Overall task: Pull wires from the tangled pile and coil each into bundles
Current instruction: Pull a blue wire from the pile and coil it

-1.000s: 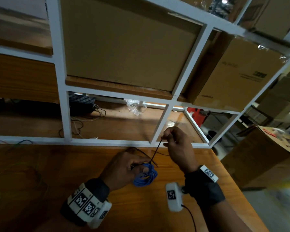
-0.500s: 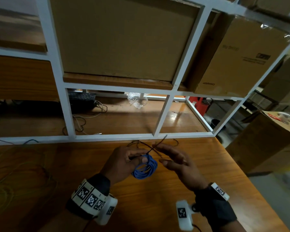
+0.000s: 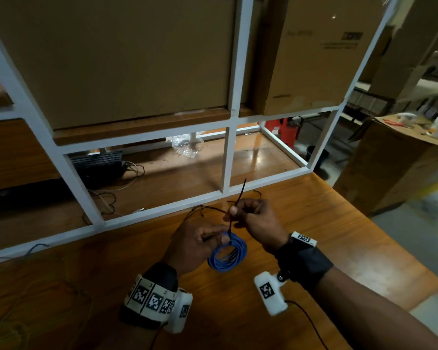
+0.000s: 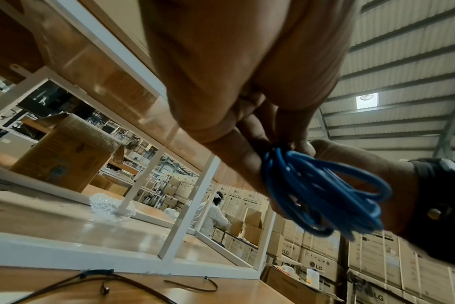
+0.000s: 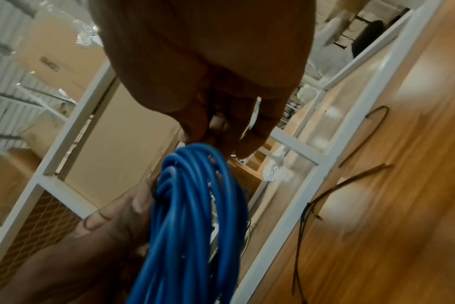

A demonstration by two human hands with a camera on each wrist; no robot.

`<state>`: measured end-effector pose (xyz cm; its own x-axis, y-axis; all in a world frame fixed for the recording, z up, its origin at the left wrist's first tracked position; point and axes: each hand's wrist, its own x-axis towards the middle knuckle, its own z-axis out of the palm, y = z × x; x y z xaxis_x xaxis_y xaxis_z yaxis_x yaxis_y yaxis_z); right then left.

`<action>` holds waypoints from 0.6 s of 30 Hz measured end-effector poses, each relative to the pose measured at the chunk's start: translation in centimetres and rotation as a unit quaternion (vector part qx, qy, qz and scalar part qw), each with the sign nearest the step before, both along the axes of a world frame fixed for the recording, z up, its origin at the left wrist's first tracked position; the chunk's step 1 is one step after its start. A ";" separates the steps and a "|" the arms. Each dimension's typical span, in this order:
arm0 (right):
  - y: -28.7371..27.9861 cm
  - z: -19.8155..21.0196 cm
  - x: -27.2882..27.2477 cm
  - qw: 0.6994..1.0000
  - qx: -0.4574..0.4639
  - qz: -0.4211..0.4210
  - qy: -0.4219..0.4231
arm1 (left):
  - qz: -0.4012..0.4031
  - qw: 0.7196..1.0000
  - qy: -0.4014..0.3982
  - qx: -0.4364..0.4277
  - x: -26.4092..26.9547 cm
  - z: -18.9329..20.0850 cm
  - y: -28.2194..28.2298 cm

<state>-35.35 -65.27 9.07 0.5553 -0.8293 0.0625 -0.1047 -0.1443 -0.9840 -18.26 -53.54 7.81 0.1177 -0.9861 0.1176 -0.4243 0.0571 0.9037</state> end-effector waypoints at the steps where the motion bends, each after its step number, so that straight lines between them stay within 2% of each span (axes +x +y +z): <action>1: 0.0 -0.2 0.1 1.000 0.022 -0.007 -0.009 | -0.004 1.000 -0.002 0.006 0.0 0.0 -0.2; 5: -0.2 -1.0 0.1 0.998 0.048 -0.021 -0.018 | -0.013 1.000 -0.006 0.021 -0.3 -0.3 -0.3; 11: -1.2 -0.3 -0.7 0.996 0.072 -0.043 -0.005 | -0.005 1.000 -0.009 -0.002 -1.6 -1.0 -0.9; 15: -2.2 1.2 -2.7 0.988 0.154 0.008 0.007 | 0.021 0.991 0.133 0.029 -2.8 -1.7 -1.9; 18: -2.1 0.8 -5.6 0.973 0.203 0.087 0.062 | 0.083 0.971 0.219 0.049 -4.4 -2.5 -3.1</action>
<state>-40.95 -67.39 9.84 0.6727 -0.6637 -0.3270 -0.2342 0.2282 -0.9450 -22.65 -56.66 5.35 0.2934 -0.9532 -0.0735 0.0060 -0.0750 0.9972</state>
